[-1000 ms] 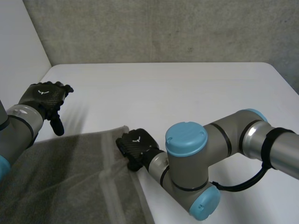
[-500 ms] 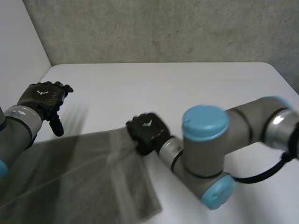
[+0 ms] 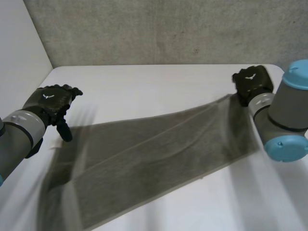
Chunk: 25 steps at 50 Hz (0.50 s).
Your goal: Fold the towel.
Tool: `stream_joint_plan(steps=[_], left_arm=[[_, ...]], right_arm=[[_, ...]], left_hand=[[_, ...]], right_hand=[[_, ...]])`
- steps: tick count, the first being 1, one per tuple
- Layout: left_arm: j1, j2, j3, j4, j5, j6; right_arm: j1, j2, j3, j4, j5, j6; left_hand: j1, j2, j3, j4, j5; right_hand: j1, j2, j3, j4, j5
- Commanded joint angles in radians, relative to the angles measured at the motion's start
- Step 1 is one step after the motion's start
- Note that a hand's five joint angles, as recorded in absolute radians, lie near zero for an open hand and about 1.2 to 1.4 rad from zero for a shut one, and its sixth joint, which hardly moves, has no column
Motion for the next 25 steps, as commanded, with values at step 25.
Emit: stream_joint_plan(steps=[25], left_arm=[[-0.083, 0.162, -0.266, -0.241, 0.041, -0.033]], right_arm=[[-0.139, -0.114, 0.153, 0.062, -0.051, 0.028]], left_hand=[[0.339, 0.355, 0.354, 0.353, 0.317]], right_hand=[[-0.805, -0.994, -1.005, -1.018, -0.915]])
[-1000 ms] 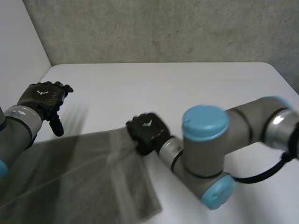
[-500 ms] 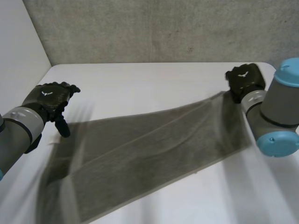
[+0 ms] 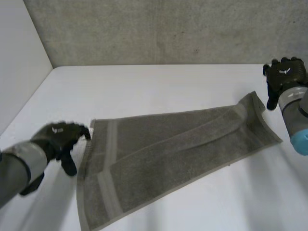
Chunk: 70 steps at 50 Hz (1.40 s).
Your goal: Fold the towel.
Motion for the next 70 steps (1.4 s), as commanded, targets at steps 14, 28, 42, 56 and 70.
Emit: stream_joint_plan(steps=[14, 28, 42, 56, 70], left_arm=[[-0.174, 0.195, -0.321, 0.099, 0.011, -0.022], [-0.178, 0.116, -0.389, 0.269, 0.009, -0.007], [-0.211, 0.037, -0.439, 0.382, 0.006, 0.025], [-0.255, -0.045, -0.445, 0.487, -0.061, 0.050], [-0.264, -0.076, -0.433, 0.547, -0.066, 0.050]], right_arm=[[-0.004, -0.062, 0.214, -0.001, -0.145, 0.006], [-0.006, -0.062, 0.246, -0.035, -0.146, 0.006], [-0.004, -0.062, 0.252, -0.050, -0.146, 0.006], [0.002, -0.061, 0.261, -0.061, -0.148, 0.006], [0.005, -0.059, 0.272, -0.069, -0.148, 0.004]], left_hand=[[-0.103, -0.100, -0.100, -0.098, -0.099], [0.029, 0.032, 0.033, 0.034, 0.033], [0.055, 0.058, 0.059, 0.061, 0.060], [0.061, 0.064, 0.065, 0.067, 0.065], [0.126, 0.129, 0.129, 0.131, 0.130]], right_hand=[[-0.031, -0.048, -0.034, -0.055, -0.053], [-0.031, -0.048, -0.034, -0.055, -0.053], [-0.031, -0.048, -0.034, -0.055, -0.053], [-0.031, -0.048, -0.034, -0.055, -0.053], [-0.031, -0.048, -0.034, -0.055, -0.053]])
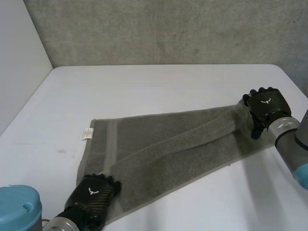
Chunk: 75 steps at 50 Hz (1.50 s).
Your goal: Fold the towel.
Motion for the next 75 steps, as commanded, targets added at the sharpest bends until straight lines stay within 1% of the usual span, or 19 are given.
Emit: stream_joint_plan(steps=[1, 17, 19, 22, 24, 28, 29, 41, 44, 49, 51, 52, 54, 55, 56, 59, 62, 70, 75], left_arm=[[0.002, -0.003, 0.010, 0.034, 0.002, 0.000], [0.002, -0.057, 0.021, 0.120, 0.001, 0.047], [0.005, -0.056, 0.026, 0.126, 0.002, 0.047], [0.005, -0.054, 0.032, 0.127, 0.002, 0.046], [0.005, -0.054, 0.044, 0.127, 0.002, 0.046], [0.011, -0.054, 0.052, 0.132, 0.002, 0.047], [0.014, -0.048, 0.056, 0.139, 0.001, 0.047], [0.039, 0.095, 0.144, 0.163, -0.015, 0.037], [0.041, 0.124, 0.190, 0.146, -0.012, 0.035], [0.054, 0.127, 0.279, 0.104, -0.010, 0.032], [0.074, 0.115, 0.354, 0.075, -0.010, 0.027], [0.074, 0.115, 0.354, 0.075, -0.010, 0.027], [0.088, 0.089, 0.417, 0.037, -0.009, 0.021], [0.088, 0.089, 0.417, 0.037, -0.009, 0.021], [0.090, 0.057, 0.449, 0.022, -0.009, 0.017], [0.090, 0.000, 0.504, -0.001, -0.009, 0.001], [0.088, -0.037, 0.538, -0.018, -0.010, -0.020], [0.093, -0.066, 0.575, -0.028, -0.009, -0.077], [0.093, -0.065, 0.592, -0.029, -0.010, -0.086]], right_arm=[[0.002, 0.002, 0.003, -0.001, 0.000, -0.001], [0.004, 0.002, 0.009, -0.007, 0.002, -0.002], [0.004, 0.002, 0.011, -0.007, 0.002, -0.002], [0.004, 0.002, 0.011, -0.007, 0.002, -0.002], [0.004, 0.000, 0.011, -0.007, 0.002, -0.002], [0.004, 0.000, 0.011, -0.007, 0.002, -0.004], [0.004, 0.000, 0.011, -0.007, 0.002, -0.004], [-0.002, -0.003, -0.003, 0.013, 0.005, -0.001], [-0.008, -0.021, -0.012, 0.061, 0.005, 0.007], [-0.018, -0.098, -0.051, 0.243, -0.003, 0.075], [-0.044, -0.107, -0.074, 0.372, -0.053, 0.175], [-0.044, -0.107, -0.074, 0.372, -0.054, 0.176], [-0.050, -0.110, -0.069, 0.450, -0.147, 0.254], [-0.050, -0.110, -0.069, 0.450, -0.147, 0.254], [-0.051, -0.112, -0.062, 0.467, -0.194, 0.286], [-0.051, -0.112, -0.036, 0.464, -0.256, 0.329], [-0.050, -0.107, -0.013, 0.412, -0.276, 0.367], [-0.035, 0.007, 0.033, 0.216, -0.262, 0.453], [0.017, 0.061, 0.030, 0.184, -0.242, 0.464]], left_hand=[[0.114, 0.115, 0.115, 0.115, 0.115], [0.287, 0.288, 0.288, 0.289, 0.288], [0.413, 0.414, 0.413, 0.414, 0.413], [0.481, 0.482, 0.482, 0.482, 0.482], [0.674, 0.675, 0.674, 0.675, 0.674], [0.854, 0.855, 0.854, 0.855, 0.855], [0.976, 0.977, 0.976, 0.977, 0.976], [0.977, 0.978, 0.977, 0.978, 0.977], [0.977, 0.978, 0.977, 0.978, 0.977], [0.977, 0.978, 0.977, 0.978, 0.977], [0.977, 0.978, 0.977, 0.978, 0.977], [0.977, 0.978, 0.977, 0.978, 0.977], [0.977, 0.978, 0.977, 0.978, 0.977], [0.977, 0.978, 0.977, 0.978, 0.977], [0.977, 0.978, 0.977, 0.978, 0.977], [0.977, 0.978, 0.977, 0.978, 0.977], [0.977, 0.978, 0.977, 0.978, 0.977], [0.977, 0.978, 0.977, 0.978, 0.977], [0.977, 0.978, 0.977, 0.978, 0.977]], right_hand=[[-0.031, -0.049, -0.034, -0.055, -0.049], [-0.031, -0.049, -0.034, -0.055, -0.049], [-0.031, -0.049, -0.034, -0.055, -0.049], [-0.031, -0.049, -0.034, -0.055, -0.049], [-0.031, -0.049, -0.034, -0.055, -0.049], [-0.031, -0.049, -0.034, -0.055, -0.049], [-0.031, -0.049, -0.034, -0.055, -0.049], [-0.031, -0.049, -0.034, -0.055, -0.049], [-0.031, -0.049, -0.034, -0.055, -0.049], [-0.031, -0.049, -0.034, -0.055, -0.049], [-0.031, -0.049, -0.034, -0.055, -0.049], [-0.031, -0.049, -0.034, -0.055, -0.049], [-0.031, -0.049, -0.034, -0.055, -0.049], [-0.031, -0.049, -0.034, -0.055, -0.049], [-0.031, -0.049, -0.034, -0.055, -0.049], [-0.031, -0.049, -0.034, -0.055, -0.049], [-0.031, -0.049, -0.034, -0.055, -0.049], [-0.010, -0.027, -0.012, -0.033, -0.027], [0.011, -0.006, 0.009, -0.012, -0.007]])
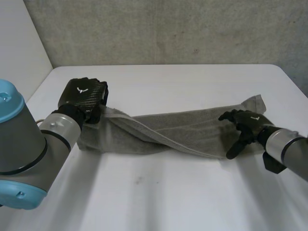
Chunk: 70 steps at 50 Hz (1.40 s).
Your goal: Fold the towel.
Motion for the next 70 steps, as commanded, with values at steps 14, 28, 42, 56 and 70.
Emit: stream_joint_plan(steps=[14, 28, 42, 56, 70], left_arm=[[0.019, -0.005, 0.071, -0.039, -0.001, -0.069], [0.082, 0.000, 0.049, -0.096, 0.001, -0.112], [0.074, -0.023, -0.053, -0.147, 0.009, -0.102], [0.081, -0.238, 0.123, -0.112, 0.012, 0.028], [0.074, -0.284, 0.678, 0.361, -0.005, 0.042]], right_arm=[[0.160, 0.171, 0.009, -0.269, 0.141, 0.045], [0.149, 0.103, 0.030, -0.536, 0.337, -0.179], [0.150, -0.025, -0.020, -0.136, 0.214, -0.288], [0.137, 0.078, -0.287, -0.083, 0.238, -0.577], [0.186, 0.093, -0.568, -0.818, 0.264, -0.653]], left_hand=[[0.239, 0.181, 0.183, 0.179, 0.199], [0.239, 0.181, 0.183, 0.179, 0.199], [0.239, 0.181, 0.183, 0.179, 0.199], [0.239, 0.181, 0.183, 0.179, 0.199], [0.239, 0.181, 0.183, 0.179, 0.199]], right_hand=[[0.362, 0.345, 0.360, 0.338, 0.344], [1.190, 1.173, 1.188, 1.167, 1.172], [1.190, 1.173, 1.188, 1.167, 1.172], [1.190, 1.173, 1.188, 1.167, 1.172], [1.190, 1.173, 1.188, 1.167, 1.172]])
